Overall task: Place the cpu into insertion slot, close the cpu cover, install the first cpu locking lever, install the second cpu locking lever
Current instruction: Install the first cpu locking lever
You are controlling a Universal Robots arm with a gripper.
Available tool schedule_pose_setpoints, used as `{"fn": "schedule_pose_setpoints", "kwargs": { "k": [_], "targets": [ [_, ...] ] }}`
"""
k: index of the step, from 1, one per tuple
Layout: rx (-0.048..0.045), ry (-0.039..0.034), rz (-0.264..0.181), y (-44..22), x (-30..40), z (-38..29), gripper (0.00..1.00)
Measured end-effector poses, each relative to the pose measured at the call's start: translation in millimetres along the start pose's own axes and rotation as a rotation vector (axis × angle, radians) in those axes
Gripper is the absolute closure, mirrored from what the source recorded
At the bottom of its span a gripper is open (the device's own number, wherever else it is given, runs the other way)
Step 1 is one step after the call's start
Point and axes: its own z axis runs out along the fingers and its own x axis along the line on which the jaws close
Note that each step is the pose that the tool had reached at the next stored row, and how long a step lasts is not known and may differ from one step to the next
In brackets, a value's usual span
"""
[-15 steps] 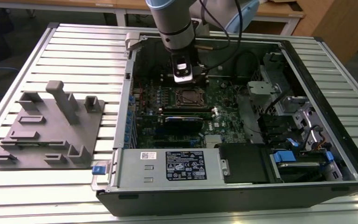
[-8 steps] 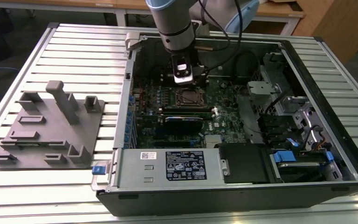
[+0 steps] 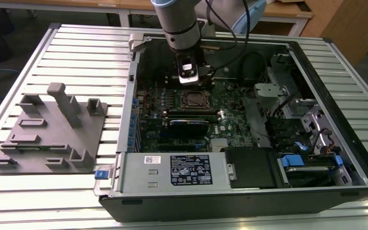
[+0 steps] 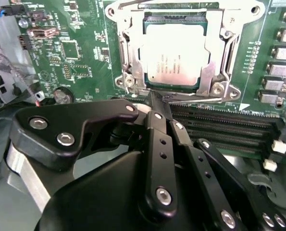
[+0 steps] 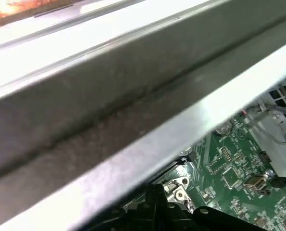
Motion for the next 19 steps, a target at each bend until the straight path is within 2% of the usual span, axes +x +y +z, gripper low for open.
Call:
{"fn": "schedule_pose_setpoints", "kwargs": {
  "k": [4, 6, 10, 19],
  "targets": [
    [-0.0008, 0.0006, 0.000, 1.5, -1.5, -6.2, 0.90],
    [-0.0034, 0.0022, 0.001, 1.5, -1.5, -6.3, 0.90],
    [-0.0141, 0.0085, 0.005, 2.4, 0.2, -6.2, 0.90],
    [-0.0270, 0.0166, 0.010, 2.0, 2.3, -5.9, 0.90]
  ]
}}
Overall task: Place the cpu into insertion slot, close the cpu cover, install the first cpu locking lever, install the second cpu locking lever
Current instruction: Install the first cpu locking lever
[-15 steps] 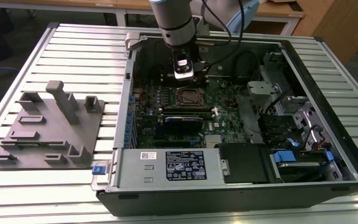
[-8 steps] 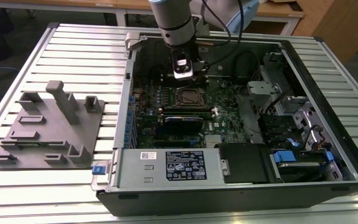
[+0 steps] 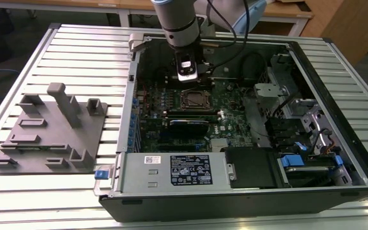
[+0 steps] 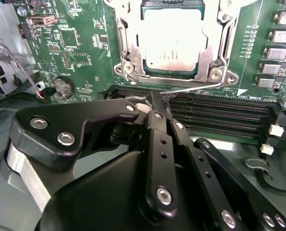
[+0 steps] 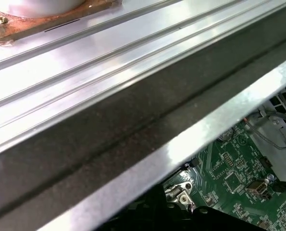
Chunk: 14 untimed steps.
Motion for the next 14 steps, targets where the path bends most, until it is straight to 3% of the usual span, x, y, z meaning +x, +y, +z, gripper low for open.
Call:
{"fn": "schedule_pose_setpoints", "kwargs": {
  "k": [14],
  "targets": [
    [0.0068, -0.0041, -0.003, -1.4, 0.2, 6.3, 0.90]
  ]
}}
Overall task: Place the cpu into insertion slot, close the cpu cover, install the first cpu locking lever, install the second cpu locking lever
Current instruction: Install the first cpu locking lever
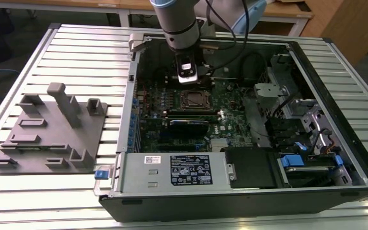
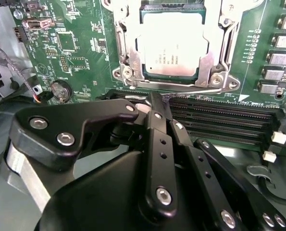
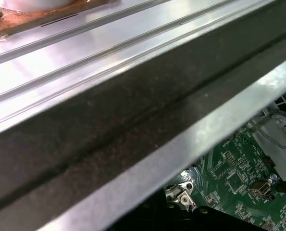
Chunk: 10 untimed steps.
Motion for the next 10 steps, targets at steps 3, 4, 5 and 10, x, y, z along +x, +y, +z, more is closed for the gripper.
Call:
{"fn": "schedule_pose_setpoints", "kwargs": {
  "k": [3, 4, 5, 10],
  "targets": [
    [0.0020, -0.0013, -0.001, -0.5, 0.4, 1.7, 0.90],
    [0.0027, -0.0017, -0.001, -0.6, 0.5, 2.2, 0.90],
    [0.0036, -0.0022, -0.001, -0.8, 0.6, 2.8, 0.90],
    [0.0073, -0.0045, -0.002, -1.5, 1.2, 5.4, 0.90]
  ]
}}
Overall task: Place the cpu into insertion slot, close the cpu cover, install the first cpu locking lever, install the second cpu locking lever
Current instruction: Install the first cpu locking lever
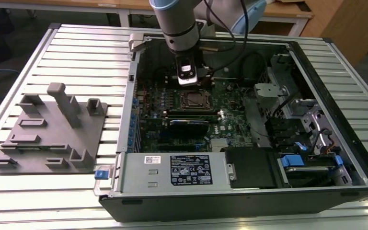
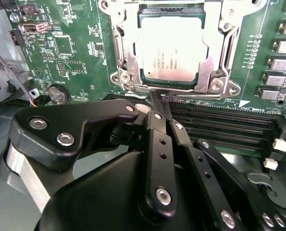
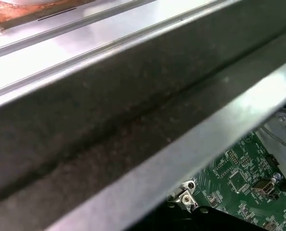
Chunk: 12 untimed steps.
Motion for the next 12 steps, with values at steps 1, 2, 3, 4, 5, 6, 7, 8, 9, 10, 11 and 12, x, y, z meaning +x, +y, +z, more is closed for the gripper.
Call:
{"fn": "schedule_pose_setpoints", "kwargs": {
  "k": [1, 2, 3, 4, 5, 6, 7, 8, 9, 10, 11, 12],
  "targets": [
    [0.0011, -0.0004, 0.000, -0.2, 0.1, 0.4, 0.90],
    [0.0016, -0.0008, 0.000, -0.3, 0.2, 0.9, 0.90],
    [0.0016, -0.0009, -0.001, -0.4, 0.3, 1.4, 0.90],
    [0.0003, -0.0009, 0.000, -0.3, 0.5, 2.1, 0.90],
    [0.0010, -0.0010, 0.000, -0.5, 0.5, 2.3, 0.90],
    [0.0014, -0.0011, -0.001, -0.5, 0.5, 2.3, 0.90],
    [0.0016, -0.0011, -0.001, -0.5, 0.5, 2.3, 0.90],
    [0.0017, -0.0011, -0.001, -0.6, 0.5, 2.2, 0.90],
    [0.0017, -0.0011, -0.001, -0.6, 0.5, 2.3, 0.90],
    [0.0017, -0.0011, -0.001, -0.6, 0.5, 2.3, 0.90],
    [0.0016, -0.0010, -0.001, -0.6, 0.5, 2.3, 0.90],
    [0.0003, -0.0003, 0.000, -0.7, 0.5, 2.3, 0.90]
  ]
}}
